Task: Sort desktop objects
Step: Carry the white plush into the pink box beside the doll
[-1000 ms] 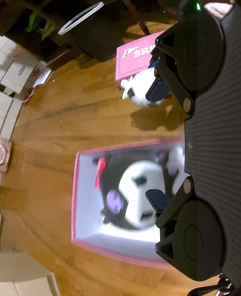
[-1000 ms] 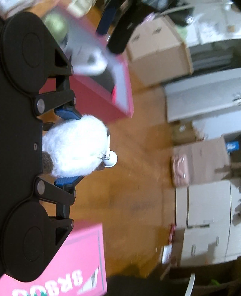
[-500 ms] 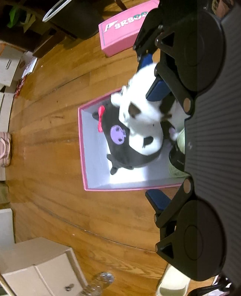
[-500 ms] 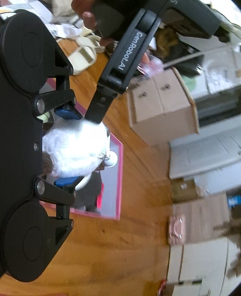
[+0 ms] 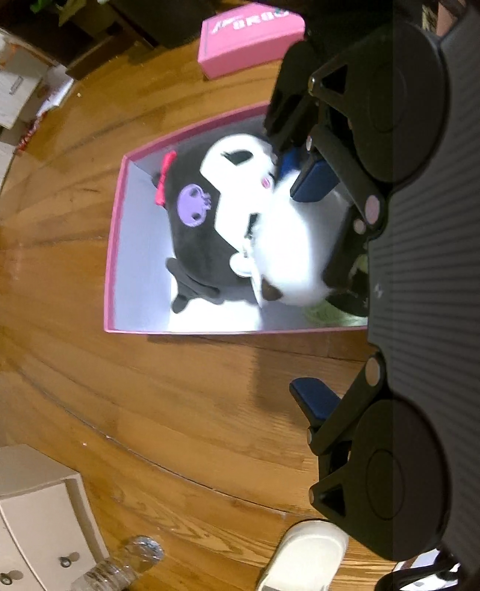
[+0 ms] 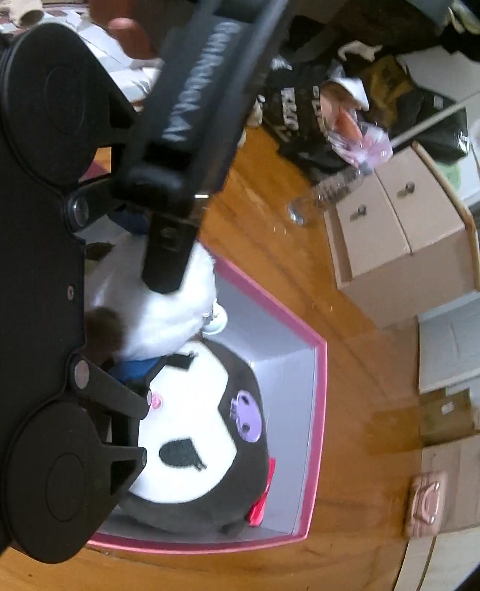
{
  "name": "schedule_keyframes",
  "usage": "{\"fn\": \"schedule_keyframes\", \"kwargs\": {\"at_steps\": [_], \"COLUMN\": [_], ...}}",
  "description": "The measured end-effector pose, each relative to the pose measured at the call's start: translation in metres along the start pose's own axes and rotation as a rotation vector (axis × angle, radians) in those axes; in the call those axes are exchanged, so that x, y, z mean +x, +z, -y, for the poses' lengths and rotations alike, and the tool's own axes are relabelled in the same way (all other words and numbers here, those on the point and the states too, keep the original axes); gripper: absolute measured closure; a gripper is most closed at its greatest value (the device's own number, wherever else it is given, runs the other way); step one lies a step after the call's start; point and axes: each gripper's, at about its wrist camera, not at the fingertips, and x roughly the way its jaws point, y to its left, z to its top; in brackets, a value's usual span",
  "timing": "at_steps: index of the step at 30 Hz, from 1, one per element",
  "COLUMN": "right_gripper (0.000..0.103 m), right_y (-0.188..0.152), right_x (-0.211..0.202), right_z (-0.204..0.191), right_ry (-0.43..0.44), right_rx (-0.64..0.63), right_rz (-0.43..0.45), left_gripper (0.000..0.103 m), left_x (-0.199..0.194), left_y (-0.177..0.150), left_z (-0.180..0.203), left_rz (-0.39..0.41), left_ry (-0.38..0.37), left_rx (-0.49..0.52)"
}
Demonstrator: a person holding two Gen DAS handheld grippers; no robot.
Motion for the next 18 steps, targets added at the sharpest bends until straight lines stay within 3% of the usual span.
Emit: {"fn": "schedule_keyframes", "kwargs": {"at_steps": [5, 10, 12, 13, 14, 16, 18], "right_gripper": [0.027, 0.028, 0.043, 0.061, 0.07, 0.077, 0.078], "right_y": [-0.002, -0.008, -0.007, -0.007, -0.006, -0.006, -0.006], "right_x": [-0.023, -0.053, -0.051, -0.048, -0.044, -0.036, -0.029], "right_z": [0.01, -0.003, -0.009, -0.011, -0.011, -0.011, -0.011], "right_ry": [0.001, -0.027, -0.006, 0.003, -0.002, -0.04, -0.063], "right_rx": [0.025, -0.098, -0.134, -0.141, -0.139, -0.15, -0.158], "right_rz": [0.008, 0.171, 0.161, 0.145, 0.133, 0.134, 0.124], "left_gripper": [0.0, 0.0, 0.0, 0.0, 0.0, 0.0, 0.0], "left_x": [0.002, -0.008, -0.011, -0.011, -0.011, -0.01, -0.007], "left_y": [-0.006, -0.003, 0.0, 0.001, 0.002, 0.002, 0.003], "left_z": [-0.001, 0.001, 0.004, 0.005, 0.006, 0.006, 0.003], "left_rz": [0.007, 0.046, 0.056, 0.054, 0.053, 0.068, 0.062], "left_ry": [-0.035, -0.02, -0.013, 0.0, 0.016, 0.031, 0.027], "left_rx": [-0.047, -0.072, -0.055, -0.052, -0.049, -0.037, -0.05]}}
